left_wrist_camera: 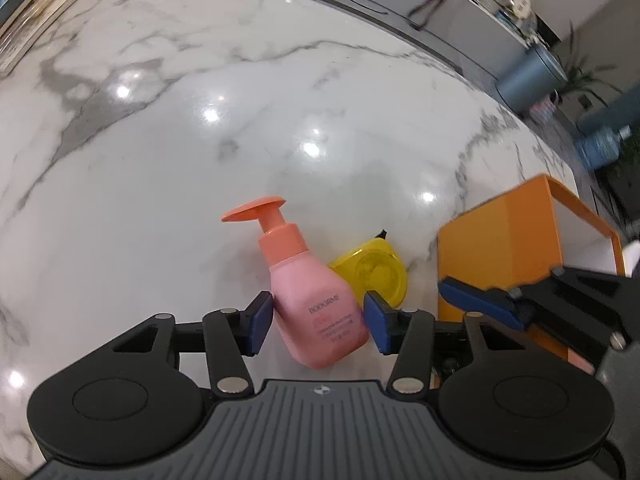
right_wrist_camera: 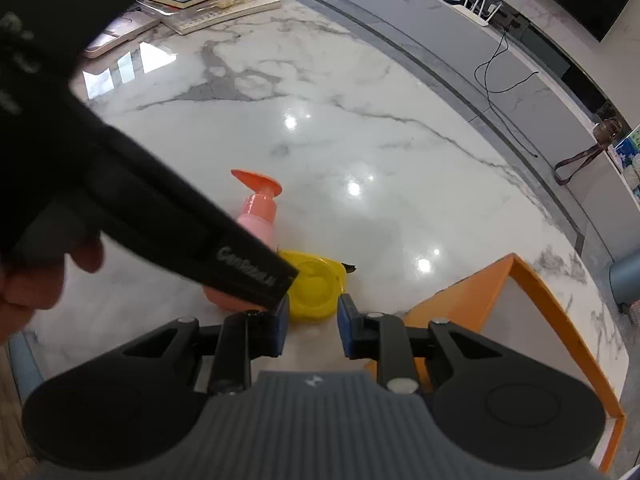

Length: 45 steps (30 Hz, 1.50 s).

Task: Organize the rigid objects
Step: 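Grasp the pink pump bottle with the left tool while the right tool grasps the yellow tape measure, then carry the pump bottle and tape measure over the box and lower them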

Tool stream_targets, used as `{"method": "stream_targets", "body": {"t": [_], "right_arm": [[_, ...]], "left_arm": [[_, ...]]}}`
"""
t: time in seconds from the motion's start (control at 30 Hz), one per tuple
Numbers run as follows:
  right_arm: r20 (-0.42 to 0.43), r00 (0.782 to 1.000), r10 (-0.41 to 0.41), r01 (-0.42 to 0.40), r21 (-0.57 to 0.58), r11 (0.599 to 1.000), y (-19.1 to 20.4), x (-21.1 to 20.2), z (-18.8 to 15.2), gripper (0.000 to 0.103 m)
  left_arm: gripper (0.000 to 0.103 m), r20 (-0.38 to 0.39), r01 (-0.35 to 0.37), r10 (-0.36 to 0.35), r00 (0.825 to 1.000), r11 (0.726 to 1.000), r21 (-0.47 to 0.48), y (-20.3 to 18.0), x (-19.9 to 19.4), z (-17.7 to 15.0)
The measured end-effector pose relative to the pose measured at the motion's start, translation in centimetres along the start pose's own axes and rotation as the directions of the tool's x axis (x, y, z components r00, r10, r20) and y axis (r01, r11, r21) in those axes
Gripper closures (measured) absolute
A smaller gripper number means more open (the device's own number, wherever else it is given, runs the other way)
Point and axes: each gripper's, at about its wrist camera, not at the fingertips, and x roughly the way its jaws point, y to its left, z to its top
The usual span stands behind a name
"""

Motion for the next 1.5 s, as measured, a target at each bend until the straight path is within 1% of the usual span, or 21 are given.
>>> {"method": "stream_targets", "body": {"t": [0.13, 0.27, 0.3, 0.37, 0.43, 0.47, 0.57, 0.63, 0.73, 0.83, 0.9, 0.93, 0.97, 1.1, 1.13, 1.17, 1.33, 1.5], "right_arm": [[-0.005, 1.000, 0.021, -0.021, 0.010, 1.000, 0.2, 0.5, 0.5, 0.074], [-0.037, 0.999, 0.028, -0.026, 0.048, 0.999, 0.5, 1.6, 1.3, 0.070], [-0.049, 0.998, 0.025, -0.022, 0.059, 0.998, 0.5, 1.9, 1.5, 0.064], [-0.069, 0.997, 0.033, -0.027, 0.092, 0.995, 0.4, 2.5, 1.9, 0.062], [-0.086, 0.995, 0.049, -0.037, 0.129, 0.991, 0.0, 3.1, 2.2, 0.058], [-0.101, 0.994, 0.050, -0.033, 0.160, 0.987, -0.3, 3.4, 2.4, 0.053], [-0.128, 0.990, 0.057, -0.023, 0.249, 0.968, -1.3, 4.4, 2.9, 0.041], [-0.149, 0.986, 0.070, -0.022, 0.301, 0.953, -1.8, 5.1, 3.1, 0.041], [-0.168, 0.982, 0.087, -0.025, 0.339, 0.940, -2.2, 5.9, 3.2, 0.041], [-0.186, 0.979, 0.086, -0.017, 0.346, 0.938, -2.1, 6.4, 3.3, 0.039], [-0.187, 0.979, 0.083, -0.015, 0.343, 0.939, -2.1, 6.6, 3.5, 0.035], [-0.188, 0.979, 0.084, -0.014, 0.342, 0.939, -2.0, 6.7, 3.5, 0.034], [-0.193, 0.978, 0.084, -0.013, 0.342, 0.939, -2.0, 6.8, 3.6, 0.035], [-0.211, 0.973, 0.092, -0.016, 0.338, 0.941, -1.9, 7.2, 3.7, 0.037], [-0.213, 0.973, 0.090, -0.014, 0.335, 0.942, -1.8, 7.2, 3.7, 0.039], [-0.214, 0.973, 0.082, -0.007, 0.330, 0.944, -1.8, 7.2, 3.6, 0.047], [-0.204, 0.972, 0.112, -0.036, 0.344, 0.938, -1.4, 6.9, 3.2, 0.048], [-0.165, 0.976, 0.142, -0.081, 0.333, 0.940, -0.1, 4.7, 2.4, 0.048]], "left_arm": [[0.049, -0.026, -0.023, 0.024, 0.999, 0.999, 0.032, 1.3, -0.9, 0.1], [0.050, -0.049, -0.066, 0.071, 0.996, 0.994, 0.089, 3.3, -2.3, 0.1], [0.051, -0.054, -0.076, 0.082, 0.995, 0.991, 0.106, 3.7, -2.6, 0.1], [0.051, -0.062, -0.103, 0.113, 0.992, 0.985, 0.142, 4.5, -3.3, 0.1], [0.049, -0.070, -0.117, 0.129, 0.989, 0.981, 0.153, 5.0, -3.6, 0.1], [0.049, -0.071, -0.122, 0.135, 0.988, 0.980, 0.154, 5.2, -3.7, 0.1], [0.047, -0.066, -0.129, 0.142, 0.988, 0.976, 0.174, 5.1, -3.4, -0.1], [0.047, -0.072, -0.126, 0.141, 0.987, 0.976, 0.175, 5.1, -2.8, -0.1], [0.046, -0.065, -0.135, 0.150, 0.987, 0.973, 0.188, 5.1, -2.0, -0.1], [0.046, -0.068, -0.131, 0.147, 0.987, 0.972, 0.196, 5.3, -1.4, -0.1], [0.046, -0.077, -0.124, 0.142, 0.987, 0.973, 0.197, 5.6, -1.1, -0.1], [0.047, -0.073, -0.124, 0.141, 0.987, 0.972, 0.201, 5.6, -1.1, -0.1], [0.050, -0.070, -0.122, 0.139, 0.988, 0.971, 0.207, 5.5, -1.2, -0.2], [0.051, -0.075, -0.112, 0.131, 0.989, 0.970, 0.216, 5.7, -1.4, -0.1], [0.051, -0.076, -0.112, 0.131, 0.988, 0.970, 0.216, 5.7, -1.4, -0.2], [0.051, -0.079, -0.111, 0.131, 0.988, 0.970, 0.217, 5.8, -1.5, -0.2], [0.053, -0.082, -0.108, 0.127, 0.989, 0.973, 0.204, 6.2, -2.1, -0.9], [0.054, -0.073, -0.087, 0.104, 0.992, 0.974, 0.209, 6.2, -3.4, -2.0]]}}
